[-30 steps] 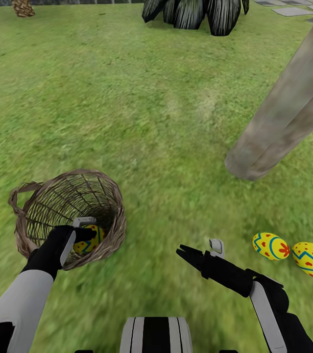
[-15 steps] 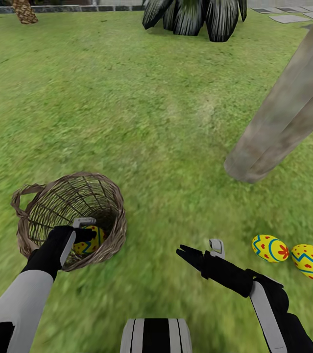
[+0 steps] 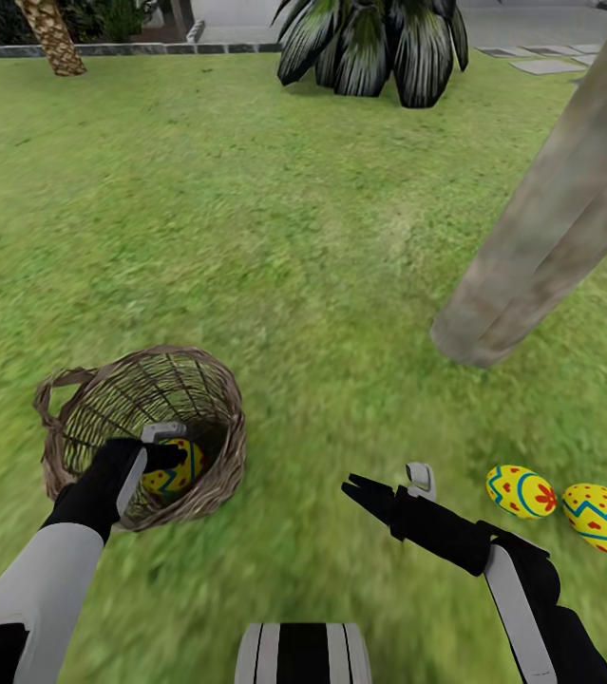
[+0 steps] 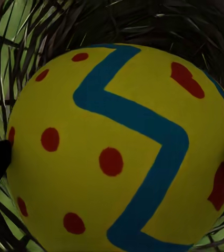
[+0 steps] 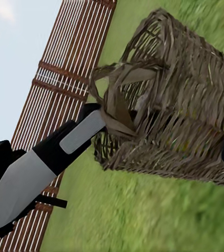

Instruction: Take the three Easter eggs out of the wicker basket on the lawn in the garden, then place them on the lawn next to a single tree (choose any tree) so that all three eggs are next to the same tree and none are left in the basket.

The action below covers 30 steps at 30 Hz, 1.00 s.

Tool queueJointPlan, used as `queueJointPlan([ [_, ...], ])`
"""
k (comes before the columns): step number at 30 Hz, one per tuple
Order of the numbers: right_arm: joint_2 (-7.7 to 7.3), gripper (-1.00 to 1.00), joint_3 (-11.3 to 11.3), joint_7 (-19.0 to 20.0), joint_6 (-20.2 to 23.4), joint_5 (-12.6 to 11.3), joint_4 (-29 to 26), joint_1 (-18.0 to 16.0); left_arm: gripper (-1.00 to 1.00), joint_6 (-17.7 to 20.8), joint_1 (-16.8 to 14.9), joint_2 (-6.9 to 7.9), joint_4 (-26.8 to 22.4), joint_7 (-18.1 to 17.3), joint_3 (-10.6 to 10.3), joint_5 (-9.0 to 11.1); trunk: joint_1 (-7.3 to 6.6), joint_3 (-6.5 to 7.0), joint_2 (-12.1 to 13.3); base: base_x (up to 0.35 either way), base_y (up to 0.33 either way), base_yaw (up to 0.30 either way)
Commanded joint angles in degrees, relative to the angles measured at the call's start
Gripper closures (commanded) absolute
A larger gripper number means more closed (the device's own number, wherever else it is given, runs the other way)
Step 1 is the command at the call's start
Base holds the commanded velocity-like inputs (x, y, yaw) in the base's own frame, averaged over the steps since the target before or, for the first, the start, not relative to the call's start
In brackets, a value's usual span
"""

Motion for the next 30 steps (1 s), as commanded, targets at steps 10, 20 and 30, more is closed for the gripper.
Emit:
queueJointPlan([
  [10,-0.01,-1.0,-0.03,0.08,0.32,-0.19,0.0,-0.03,1.0,0.51,-0.3,0.06,3.3,-0.26,0.02,-0.33,-0.26,2.19,0.12,0.0,0.0,0.0],
  [20,-0.01,-1.0,-0.03,0.03,0.32,-0.19,0.0,-0.04,1.0,2.3,-0.33,0.07,3.23,-0.26,0.02,-0.08,-0.52,4.4,0.26,0.0,0.0,0.0],
  [30,-0.01,-1.0,-0.03,-0.05,0.41,-0.19,0.0,-0.13,1.0,4.24,-0.33,0.07,2.86,-1.07,0.02,0.2,-0.78,6.62,0.39,0.0,0.0,0.0],
])
